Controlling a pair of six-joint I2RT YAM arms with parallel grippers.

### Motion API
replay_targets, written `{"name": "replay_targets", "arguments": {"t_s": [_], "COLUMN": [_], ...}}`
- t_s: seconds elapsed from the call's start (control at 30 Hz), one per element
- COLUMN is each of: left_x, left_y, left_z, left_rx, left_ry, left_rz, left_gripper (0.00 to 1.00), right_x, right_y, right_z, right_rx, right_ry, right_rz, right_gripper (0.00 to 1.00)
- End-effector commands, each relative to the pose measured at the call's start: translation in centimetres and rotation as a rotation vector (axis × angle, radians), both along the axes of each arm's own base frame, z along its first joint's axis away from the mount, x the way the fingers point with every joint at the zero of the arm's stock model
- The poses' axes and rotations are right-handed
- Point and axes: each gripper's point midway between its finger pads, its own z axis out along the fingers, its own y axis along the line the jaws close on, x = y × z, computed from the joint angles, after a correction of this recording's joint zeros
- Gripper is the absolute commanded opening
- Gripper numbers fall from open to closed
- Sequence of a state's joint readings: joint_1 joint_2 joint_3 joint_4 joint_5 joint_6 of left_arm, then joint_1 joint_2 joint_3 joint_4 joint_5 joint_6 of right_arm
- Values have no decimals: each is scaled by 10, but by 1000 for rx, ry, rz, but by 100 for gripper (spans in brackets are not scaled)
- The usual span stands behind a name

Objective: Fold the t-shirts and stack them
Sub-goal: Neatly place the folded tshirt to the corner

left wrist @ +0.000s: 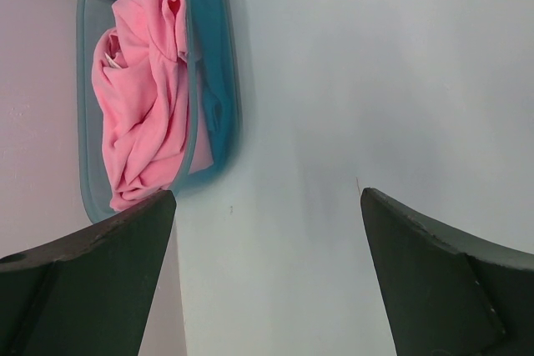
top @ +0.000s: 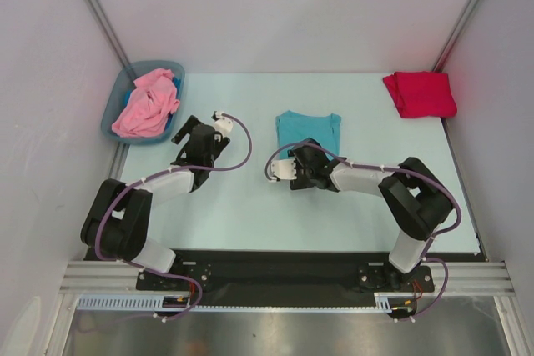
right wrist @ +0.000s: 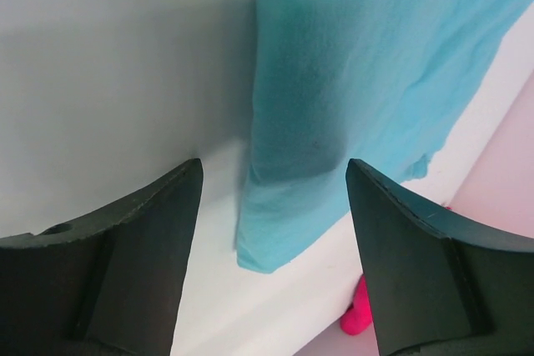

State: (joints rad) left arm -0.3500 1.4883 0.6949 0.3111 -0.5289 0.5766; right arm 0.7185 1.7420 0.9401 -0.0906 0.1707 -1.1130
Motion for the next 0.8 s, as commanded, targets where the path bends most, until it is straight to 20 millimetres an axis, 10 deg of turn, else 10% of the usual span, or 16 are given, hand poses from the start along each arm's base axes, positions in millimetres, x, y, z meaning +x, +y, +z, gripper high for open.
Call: {"name": "replay_targets", "arguments": {"t_s": [0.0, 0.77], "left_x": [3, 2], "left_y": [3, 3], "left_z": [13, 13], "left_rx": [-15, -10], "left_ry": [-49, -52], "left_rz": [12, 6], "left_gripper": [100, 99], "right_x": [-9, 18], "right_y": [1, -26], "right_z": [-14, -49], "right_rx": [-37, -115], "right_ry": [-7, 39], "right_rz": [31, -34], "right_gripper": [76, 55]}}
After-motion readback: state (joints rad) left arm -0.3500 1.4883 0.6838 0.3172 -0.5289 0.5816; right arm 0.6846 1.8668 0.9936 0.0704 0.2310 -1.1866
